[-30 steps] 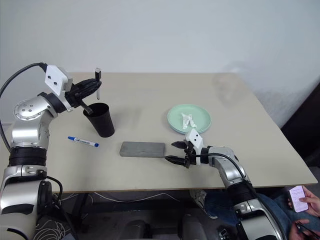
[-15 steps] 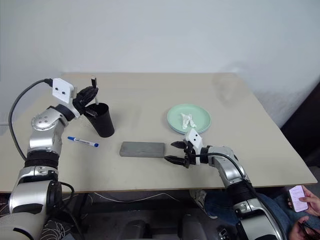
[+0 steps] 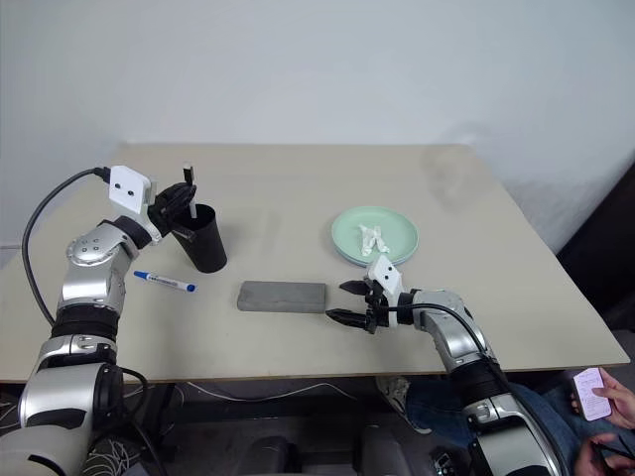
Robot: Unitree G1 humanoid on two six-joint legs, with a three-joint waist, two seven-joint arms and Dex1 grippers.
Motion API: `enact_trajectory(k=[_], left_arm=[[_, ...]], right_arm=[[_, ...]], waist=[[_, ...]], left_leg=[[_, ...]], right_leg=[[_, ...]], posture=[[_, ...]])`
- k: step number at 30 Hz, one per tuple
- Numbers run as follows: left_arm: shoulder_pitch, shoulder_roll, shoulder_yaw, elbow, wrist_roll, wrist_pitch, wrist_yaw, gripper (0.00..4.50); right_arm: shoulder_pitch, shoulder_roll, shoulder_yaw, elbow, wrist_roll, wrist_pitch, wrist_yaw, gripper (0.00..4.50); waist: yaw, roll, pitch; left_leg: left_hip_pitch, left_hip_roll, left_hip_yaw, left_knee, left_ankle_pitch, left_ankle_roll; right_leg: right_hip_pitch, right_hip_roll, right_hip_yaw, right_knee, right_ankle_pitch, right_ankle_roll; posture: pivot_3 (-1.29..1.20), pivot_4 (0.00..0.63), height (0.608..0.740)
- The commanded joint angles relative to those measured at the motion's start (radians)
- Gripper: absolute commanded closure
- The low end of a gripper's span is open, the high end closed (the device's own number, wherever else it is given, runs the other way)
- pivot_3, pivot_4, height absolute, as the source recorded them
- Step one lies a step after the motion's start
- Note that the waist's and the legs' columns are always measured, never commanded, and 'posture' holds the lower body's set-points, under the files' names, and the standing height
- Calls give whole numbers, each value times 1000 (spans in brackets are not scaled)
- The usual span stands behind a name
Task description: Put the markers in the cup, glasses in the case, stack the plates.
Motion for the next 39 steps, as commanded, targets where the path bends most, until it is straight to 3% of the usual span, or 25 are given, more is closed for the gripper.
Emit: enact_trajectory(k=[1, 8, 21, 30, 35, 39], left_arm=[[-7, 3, 14, -41, -18, 16, 5, 4223], [-1, -4, 14, -47, -18, 20, 25, 2028], [-51, 41, 22, -69, -54, 18, -74, 2028], [-131, 262, -23, -184, -153, 200, -542, 2028], [-137, 380, -105, -158, -98, 228, -734, 2028], [-165, 474, -225, -73, 28, 157, -867, 2028]], right_arm=[[-20, 5, -10, -26, 5, -9, 0, 749], [-24, 12, -10, -19, 3, -12, 0, 749], [-22, 15, -10, -19, 0, -12, -5, 749], [-30, 17, -11, -5, -3, -19, -5, 749], [-28, 18, -8, -2, -5, -22, -3, 749], [-39, 18, -11, 14, -8, -27, 1, 749]], waist=[[0, 0, 0], [0, 0, 0], [0, 0, 0], [-2, -1, 1], [0, -1, 1], [-1, -1, 1]], left_leg=[[0, 0, 0, 0, 0, 0], [0, 0, 0, 0, 0, 0], [0, 0, 0, 0, 0, 0], [-1, 0, 1, -2, -1, -1], [1, 1, 0, -3, -1, -2], [1, 1, 1, -3, -1, -2]], right_leg=[[0, 0, 0, 0, 0, 0], [0, 0, 0, 0, 0, 0], [0, 0, 0, 0, 0, 0], [-1, 0, -1, -2, 0, 0], [-1, 0, -1, -1, 0, 0], [-1, 1, 0, -1, -2, -2]], posture=[[0, 0, 721], [0, 0, 721], [0, 0, 721], [0, 0, 721], [0, 0, 721], [0, 0, 721]])
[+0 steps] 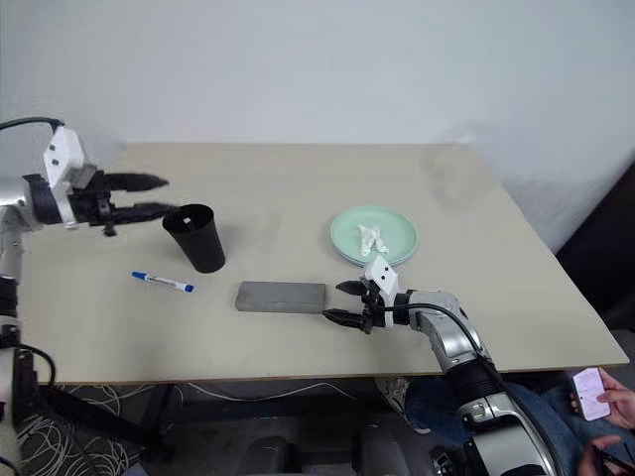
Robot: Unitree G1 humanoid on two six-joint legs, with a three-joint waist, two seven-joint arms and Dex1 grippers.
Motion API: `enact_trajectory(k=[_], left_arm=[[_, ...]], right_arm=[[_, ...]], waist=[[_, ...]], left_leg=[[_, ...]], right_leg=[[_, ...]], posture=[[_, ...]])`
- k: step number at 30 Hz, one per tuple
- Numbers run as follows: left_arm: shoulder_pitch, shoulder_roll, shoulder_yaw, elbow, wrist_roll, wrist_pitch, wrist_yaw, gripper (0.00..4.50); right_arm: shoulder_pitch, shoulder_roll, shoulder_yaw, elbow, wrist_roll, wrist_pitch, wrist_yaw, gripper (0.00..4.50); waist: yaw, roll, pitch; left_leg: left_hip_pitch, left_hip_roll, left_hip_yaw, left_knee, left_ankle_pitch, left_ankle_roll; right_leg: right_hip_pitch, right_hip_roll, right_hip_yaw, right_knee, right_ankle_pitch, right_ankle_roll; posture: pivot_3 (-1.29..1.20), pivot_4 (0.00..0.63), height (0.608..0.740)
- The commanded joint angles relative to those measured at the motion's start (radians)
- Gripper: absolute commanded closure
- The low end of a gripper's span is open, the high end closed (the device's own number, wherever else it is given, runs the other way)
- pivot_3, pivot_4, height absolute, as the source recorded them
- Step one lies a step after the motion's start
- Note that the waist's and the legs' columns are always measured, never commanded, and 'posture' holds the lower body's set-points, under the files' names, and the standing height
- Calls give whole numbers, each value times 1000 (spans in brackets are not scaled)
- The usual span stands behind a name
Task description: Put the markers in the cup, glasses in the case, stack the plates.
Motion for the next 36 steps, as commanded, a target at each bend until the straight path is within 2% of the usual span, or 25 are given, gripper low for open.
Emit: enact_trajectory(k=[1, 6, 10, 15, 18, 22, 29, 36], left_arm=[[-56, 60, -76, 55, 101, -78, -92, 2028], [-78, 81, -217, 177, 286, -257, -126, 2028], [-140, 35, -268, 281, 349, -311, -131, 2028], [-225, -44, -342, 446, 465, -401, -56, 2028], [-252, -76, -371, 526, 517, -431, -21, 1437], [-261, -94, -406, 587, 576, -470, 6, 47], [-269, -121, -433, 651, 652, -519, 100, 16], [-279, -168, -420, 690, 664, -474, 133, 16]], right_arm=[[-35, -2, -14, -1, -1, -21, 2, 749], [-38, 11, -12, 10, -7, -29, 0, 749], [-43, 13, -13, 17, -10, -31, 2, 749], [-51, 12, -16, 28, -14, -34, 3, 749], [-50, 13, -17, 28, -15, -34, -2, 749], [-44, 9, -22, 24, -16, -33, -8, 749], [-32, 1, -23, 14, -15, -33, -13, 749], [-34, 3, -19, 14, -16, -31, -17, 749]], waist=[[0, 0, 0], [2, 0, 0], [3, -1, 0], [2, -1, 0], [1, -1, 0], [1, -2, 0], [2, -2, 0], [1, -3, 0]], left_leg=[[0, 0, 0, 0, 0, 0], [-1, 0, 0, 0, 0, 0], [-4, 1, 0, 1, 0, 0], [-6, 0, 0, 1, 0, 1], [-6, 0, 0, 1, 0, 1], [-15, 0, 0, 2, 0, 1], [-16, 0, 0, 2, 0, 1], [-15, 0, 0, 4, 0, 1]], right_leg=[[0, 0, 0, 0, 0, 0], [-1, 0, 0, 0, 0, 0], [-3, 0, 0, 0, 0, 0], [-4, -1, 0, 0, 1, 1], [-5, 0, 0, 0, 1, 2], [-14, 0, 0, 3, 2, 2], [-13, 0, 0, 2, 2, 3], [-13, 0, 0, 3, 2, 3]], posture=[[0, 0, 721], [0, 0, 721], [0, 0, 721], [0, 0, 721], [0, 0, 721], [0, 0, 721], [0, 0, 721], [0, 0, 721]])
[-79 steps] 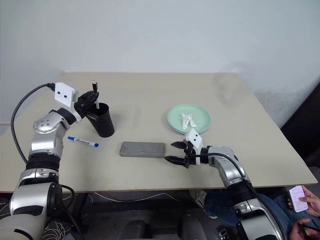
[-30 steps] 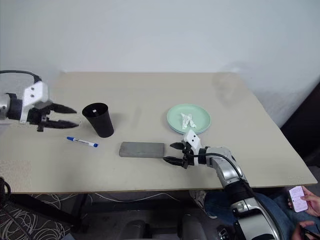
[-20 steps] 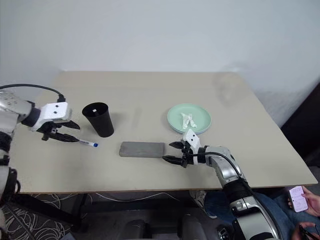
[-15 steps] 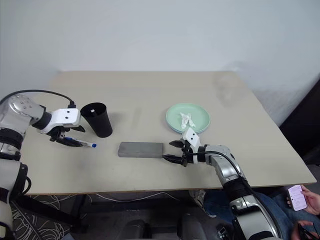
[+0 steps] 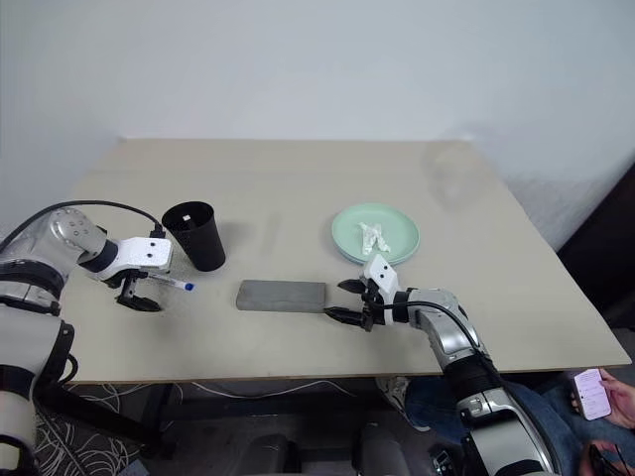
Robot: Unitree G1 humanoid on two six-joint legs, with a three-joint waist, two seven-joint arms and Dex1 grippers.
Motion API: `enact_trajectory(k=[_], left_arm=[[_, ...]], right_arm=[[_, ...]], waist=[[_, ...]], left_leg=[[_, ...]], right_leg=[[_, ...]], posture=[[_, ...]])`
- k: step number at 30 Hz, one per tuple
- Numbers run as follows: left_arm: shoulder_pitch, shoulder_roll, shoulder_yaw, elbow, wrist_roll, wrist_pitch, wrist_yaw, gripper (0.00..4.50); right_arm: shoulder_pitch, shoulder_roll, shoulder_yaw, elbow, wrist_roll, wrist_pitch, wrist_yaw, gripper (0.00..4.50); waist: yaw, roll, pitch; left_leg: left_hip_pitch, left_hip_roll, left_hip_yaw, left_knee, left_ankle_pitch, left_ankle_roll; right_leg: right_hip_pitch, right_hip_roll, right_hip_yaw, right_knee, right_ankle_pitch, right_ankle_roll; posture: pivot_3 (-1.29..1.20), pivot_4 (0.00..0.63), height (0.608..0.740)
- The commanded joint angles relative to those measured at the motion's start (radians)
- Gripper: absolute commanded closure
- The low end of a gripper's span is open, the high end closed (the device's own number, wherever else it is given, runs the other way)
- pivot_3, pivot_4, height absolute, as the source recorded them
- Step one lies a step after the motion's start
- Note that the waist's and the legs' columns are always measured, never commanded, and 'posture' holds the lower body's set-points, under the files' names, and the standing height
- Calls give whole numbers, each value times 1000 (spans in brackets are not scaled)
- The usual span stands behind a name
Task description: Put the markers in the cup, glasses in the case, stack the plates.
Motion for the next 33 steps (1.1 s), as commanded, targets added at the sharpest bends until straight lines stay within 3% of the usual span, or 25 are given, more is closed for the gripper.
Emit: enact_trajectory(k=[1, 10, 17, 20, 27, 33], left_arm=[[-41, -7, 12, 9, 7, 20, 22, 16], [-41, -39, -5, 32, 34, 93, 35, 16], [-36, -41, -23, 35, 59, 116, -60, 16], [-38, -39, -23, 36, 64, 128, -86, 615], [-37, -34, -16, 32, 61, 142, -104, 3019], [-31, -29, -7, 28, 51, 138, -102, 3019]], right_arm=[[-9, -4, -16, -35, 7, -11, 0, 749], [8, -3, -15, -57, 8, -3, -8, 749], [21, -10, -22, -76, 11, 7, -16, 749], [22, -10, -23, -77, 12, 9, -18, 749], [18, -8, -21, -70, 12, 7, -23, 749], [12, -4, -19, -62, 11, 3, -23, 749]], waist=[[0, 0, 0], [0, 0, 0], [-2, 0, 0], [-2, 0, 0], [-1, 0, 0], [-1, 0, 0]], left_leg=[[0, 0, 0, 0, 0, 0], [0, 0, 0, 0, 0, 0], [1, 0, 0, 1, 0, 0], [1, 0, 0, 1, 0, 0], [1, 0, 0, 2, 0, 0], [1, 0, 0, 4, 0, 0]], right_leg=[[0, 0, 0, 0, 0, 0], [0, 0, 0, 1, 0, 0], [0, 0, 0, 2, 0, 0], [0, 0, 0, 2, 0, 0], [1, 0, 0, 3, 0, 0], [0, 0, 0, 6, 0, 0]], posture=[[0, 0, 721], [0, 0, 721], [0, 0, 721], [0, 0, 721], [0, 0, 721], [0, 0, 721]])
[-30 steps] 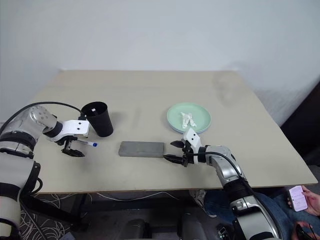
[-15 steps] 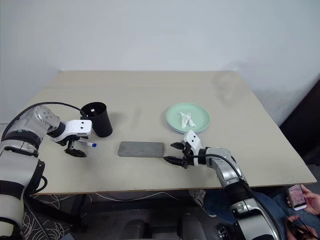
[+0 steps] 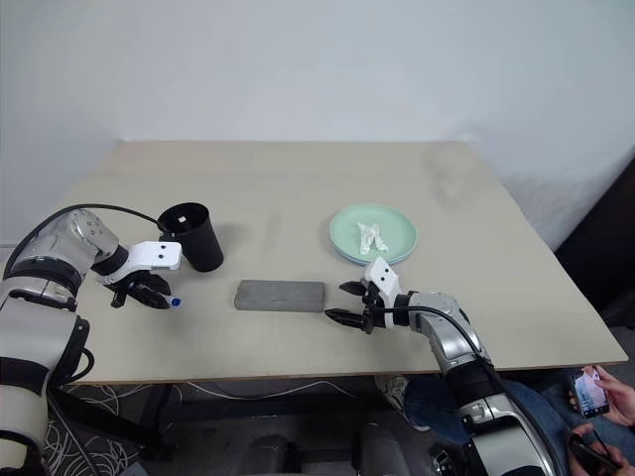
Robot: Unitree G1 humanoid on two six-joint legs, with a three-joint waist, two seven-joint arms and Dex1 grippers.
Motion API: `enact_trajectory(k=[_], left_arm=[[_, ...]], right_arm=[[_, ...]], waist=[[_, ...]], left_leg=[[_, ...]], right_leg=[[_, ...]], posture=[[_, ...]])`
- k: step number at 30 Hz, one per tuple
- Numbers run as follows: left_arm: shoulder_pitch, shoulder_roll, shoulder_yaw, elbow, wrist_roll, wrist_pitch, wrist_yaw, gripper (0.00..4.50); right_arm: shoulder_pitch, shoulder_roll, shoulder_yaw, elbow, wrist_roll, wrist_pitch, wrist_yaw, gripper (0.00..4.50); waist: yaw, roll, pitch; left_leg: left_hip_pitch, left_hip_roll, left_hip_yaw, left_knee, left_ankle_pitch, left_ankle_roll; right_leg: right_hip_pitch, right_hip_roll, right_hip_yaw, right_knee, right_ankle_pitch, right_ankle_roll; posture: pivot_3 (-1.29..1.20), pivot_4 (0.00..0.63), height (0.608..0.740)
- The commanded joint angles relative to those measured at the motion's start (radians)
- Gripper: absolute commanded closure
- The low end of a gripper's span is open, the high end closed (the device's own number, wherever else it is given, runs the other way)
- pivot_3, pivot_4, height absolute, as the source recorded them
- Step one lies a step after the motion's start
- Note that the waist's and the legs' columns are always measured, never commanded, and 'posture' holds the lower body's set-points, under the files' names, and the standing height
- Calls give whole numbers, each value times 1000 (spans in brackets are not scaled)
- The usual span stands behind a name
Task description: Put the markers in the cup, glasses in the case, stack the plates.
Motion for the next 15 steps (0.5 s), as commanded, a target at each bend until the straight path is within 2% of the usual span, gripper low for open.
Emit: enact_trajectory(k=[1, 4, 7, 9, 10, 15], left_arm=[[-7, 17, 4, 0, 4, -7, -20, 3019], [-4, 23, 10, 0, -4, -7, -44, 3019], [-2, 29, 11, -1, -5, -5, -51, 3598], [-1, 31, 11, -1, -4, -5, -50, 4237], [-1, 32, 11, -2, -4, -5, -50, 4396], [0, 39, 7, -4, 3, -13, -28, 4394]], right_arm=[[-18, -1, -19, -24, 10, -13, 0, 749], [-16, 1, -17, -25, 9, -14, -1, 749], [-18, 4, -16, -21, 8, -16, -1, 749], [-20, 5, -16, -17, 8, -17, 0, 749], [-21, 5, -16, -15, 7, -17, 0, 749], [-28, 9, -16, -5, 6, -21, -1, 749]], waist=[[0, 0, 0], [0, 0, 0], [0, 0, 0], [0, 0, 0], [0, 0, 0], [0, 0, 0]], left_leg=[[0, 0, 0, 0, 0, 0], [0, 0, 0, 1, 0, 0], [0, 0, 0, 2, 0, 0], [0, 0, 0, 3, 0, 0], [0, 0, 0, 3, 0, 0], [0, 0, 0, 4, 0, 0]], right_leg=[[0, 0, 0, 1, 0, 0], [-1, 0, 0, 3, 0, 0], [-2, 0, 0, 6, 0, 0], [-2, 0, 0, 7, 0, 0], [-2, 0, 0, 8, 0, 0], [-2, 0, 0, 8, 0, 0]], posture=[[0, 0, 721], [0, 0, 721], [0, 0, 721], [0, 0, 721], [0, 0, 721], [0, 0, 721]])
